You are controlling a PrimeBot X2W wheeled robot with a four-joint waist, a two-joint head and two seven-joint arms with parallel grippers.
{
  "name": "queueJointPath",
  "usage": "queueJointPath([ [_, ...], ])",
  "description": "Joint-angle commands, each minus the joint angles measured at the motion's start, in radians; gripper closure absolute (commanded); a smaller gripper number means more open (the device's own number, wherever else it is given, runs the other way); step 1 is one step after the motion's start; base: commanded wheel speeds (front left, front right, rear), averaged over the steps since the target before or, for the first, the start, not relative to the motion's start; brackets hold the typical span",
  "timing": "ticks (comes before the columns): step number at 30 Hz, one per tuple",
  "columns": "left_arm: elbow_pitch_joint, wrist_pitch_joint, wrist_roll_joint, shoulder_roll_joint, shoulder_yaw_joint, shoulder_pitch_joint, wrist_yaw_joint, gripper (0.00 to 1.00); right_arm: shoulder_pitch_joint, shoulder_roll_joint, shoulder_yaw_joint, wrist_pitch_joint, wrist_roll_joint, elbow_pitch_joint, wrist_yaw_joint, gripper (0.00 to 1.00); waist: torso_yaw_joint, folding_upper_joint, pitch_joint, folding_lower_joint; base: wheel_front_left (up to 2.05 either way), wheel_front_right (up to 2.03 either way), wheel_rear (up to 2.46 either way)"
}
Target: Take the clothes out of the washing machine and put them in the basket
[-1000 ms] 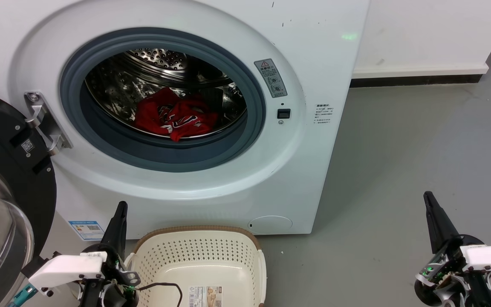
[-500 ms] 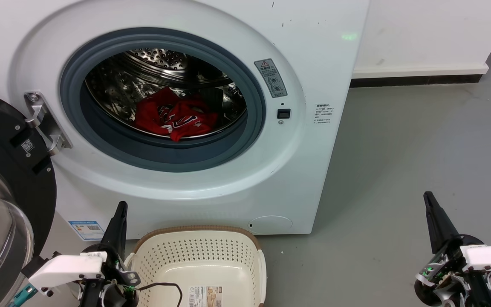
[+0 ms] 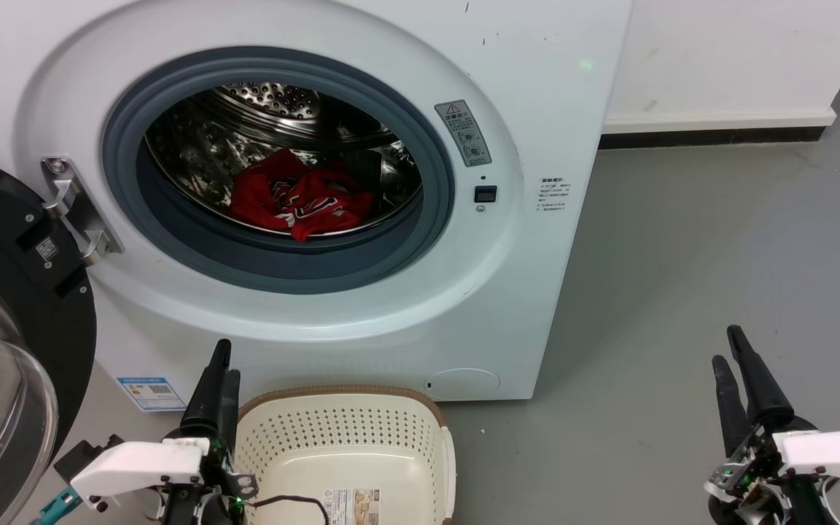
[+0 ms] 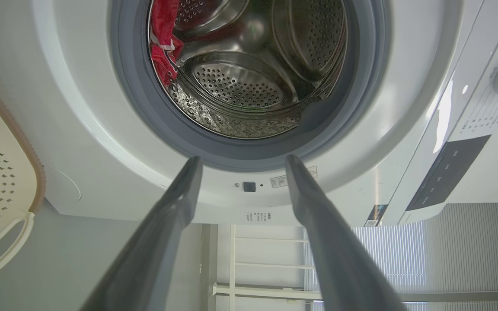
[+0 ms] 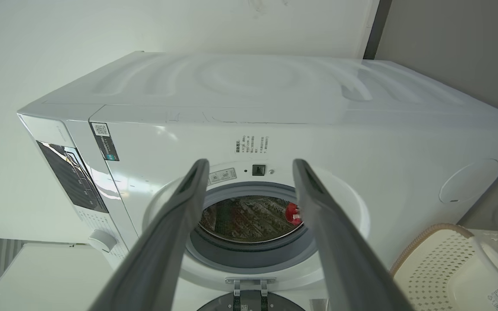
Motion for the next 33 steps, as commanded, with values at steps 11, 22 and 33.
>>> queueJointPath([
  [11,-0.059,-0.056,0.232,0.003,-0.018,-0.039,-0.002,0.00,0.014,-0.001,0.006,-0.056,-0.220,-0.081,0.000,0.00,0.003,-0.0001,-0.001,0.0000,0.00,0.00,0.00],
  [22,-0.070,-0.100,0.480,0.003,-0.049,-0.042,0.010,0.00,0.042,-0.001,0.029,-0.100,-0.507,-0.128,0.000,0.00,0.008,-0.0001,-0.004,0.0000,0.00,0.00,0.00],
  [33,-0.063,-0.139,0.692,0.003,-0.081,-0.046,0.026,0.00,0.068,0.000,0.046,-0.140,-0.733,-0.144,0.000,0.00,0.013,-0.0001,-0.011,0.0000,0.00,0.00,0.00],
])
